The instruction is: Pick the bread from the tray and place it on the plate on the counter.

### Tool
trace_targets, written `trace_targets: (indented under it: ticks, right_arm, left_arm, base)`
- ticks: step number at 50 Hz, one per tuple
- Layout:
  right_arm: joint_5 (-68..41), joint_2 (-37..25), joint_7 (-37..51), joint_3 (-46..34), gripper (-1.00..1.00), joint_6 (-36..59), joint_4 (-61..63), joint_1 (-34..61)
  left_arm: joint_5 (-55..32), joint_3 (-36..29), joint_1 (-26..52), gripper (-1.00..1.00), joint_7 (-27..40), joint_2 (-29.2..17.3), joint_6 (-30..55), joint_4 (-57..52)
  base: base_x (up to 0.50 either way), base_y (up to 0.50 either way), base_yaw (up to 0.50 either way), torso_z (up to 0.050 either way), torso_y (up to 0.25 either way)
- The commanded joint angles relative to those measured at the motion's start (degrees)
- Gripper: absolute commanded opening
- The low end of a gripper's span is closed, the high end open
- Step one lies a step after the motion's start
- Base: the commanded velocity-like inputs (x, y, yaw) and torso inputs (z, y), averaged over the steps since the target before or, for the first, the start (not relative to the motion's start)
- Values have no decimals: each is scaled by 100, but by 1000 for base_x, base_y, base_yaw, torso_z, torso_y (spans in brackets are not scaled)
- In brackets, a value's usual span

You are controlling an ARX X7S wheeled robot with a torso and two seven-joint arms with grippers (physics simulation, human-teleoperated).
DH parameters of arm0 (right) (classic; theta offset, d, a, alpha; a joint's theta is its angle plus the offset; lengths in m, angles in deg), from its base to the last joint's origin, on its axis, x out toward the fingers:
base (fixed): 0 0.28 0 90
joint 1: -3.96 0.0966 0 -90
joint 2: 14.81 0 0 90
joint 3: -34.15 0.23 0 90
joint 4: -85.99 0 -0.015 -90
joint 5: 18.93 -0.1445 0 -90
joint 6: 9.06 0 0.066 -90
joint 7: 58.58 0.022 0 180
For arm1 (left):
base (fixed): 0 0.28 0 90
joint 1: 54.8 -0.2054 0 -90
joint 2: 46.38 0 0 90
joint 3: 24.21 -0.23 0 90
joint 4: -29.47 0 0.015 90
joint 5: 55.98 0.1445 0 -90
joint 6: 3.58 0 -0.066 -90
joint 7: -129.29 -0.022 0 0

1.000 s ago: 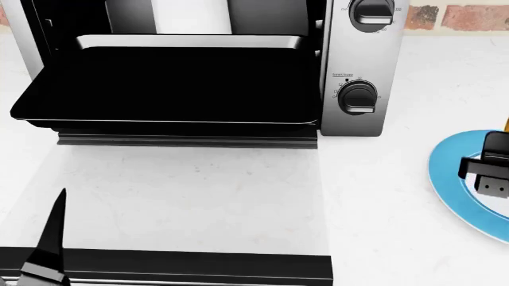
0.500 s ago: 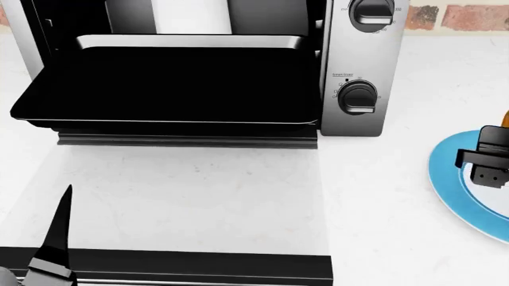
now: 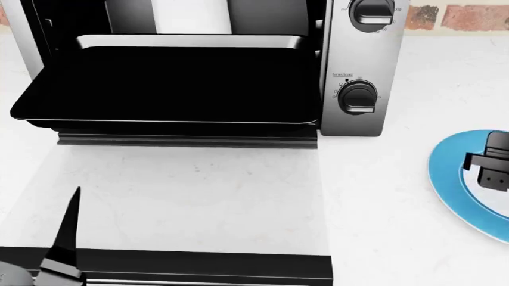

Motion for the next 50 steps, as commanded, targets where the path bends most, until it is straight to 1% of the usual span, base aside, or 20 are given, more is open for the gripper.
trace_targets:
  ticks: [1, 17, 18, 25, 36, 41, 50]
  right_arm:
    - [347, 227, -346, 14, -100, 70, -545, 116]
    - [382, 368, -560, 3, -100, -18, -926, -19]
    - [401, 358, -539, -3, 100, -31, -927, -24]
    - [320, 226, -452, 85, 100, -111, -772, -69]
    - [253, -53, -242, 185, 100, -259, -293, -177]
    - [175, -495, -19, 415, 100, -606, 692, -194]
    - [132, -1006, 324, 620, 100, -624, 1833, 19]
  left_arm:
    - [-141, -13, 130, 100, 98, 132, 179, -2]
    - [-398, 47, 401, 100, 190, 227, 373, -30]
    - [-398, 44, 401, 100, 202, 231, 378, -45]
    - [-377, 43, 345, 100, 272, 129, 329, -144]
    - [-342, 16, 309, 100, 304, 100, 290, -196]
    - [-276, 0, 247, 100, 284, 67, 228, -178]
    - [-160, -24, 171, 100, 244, 33, 120, -179]
  base:
    - [0, 0, 0, 0, 0]
    - [0, 0, 0, 0, 0]
    - [0, 0, 0, 0, 0]
    - [0, 0, 0, 0, 0]
    - [0, 0, 0, 0, 0]
    - [0, 0, 0, 0, 2]
    - [0, 0, 0, 0, 0]
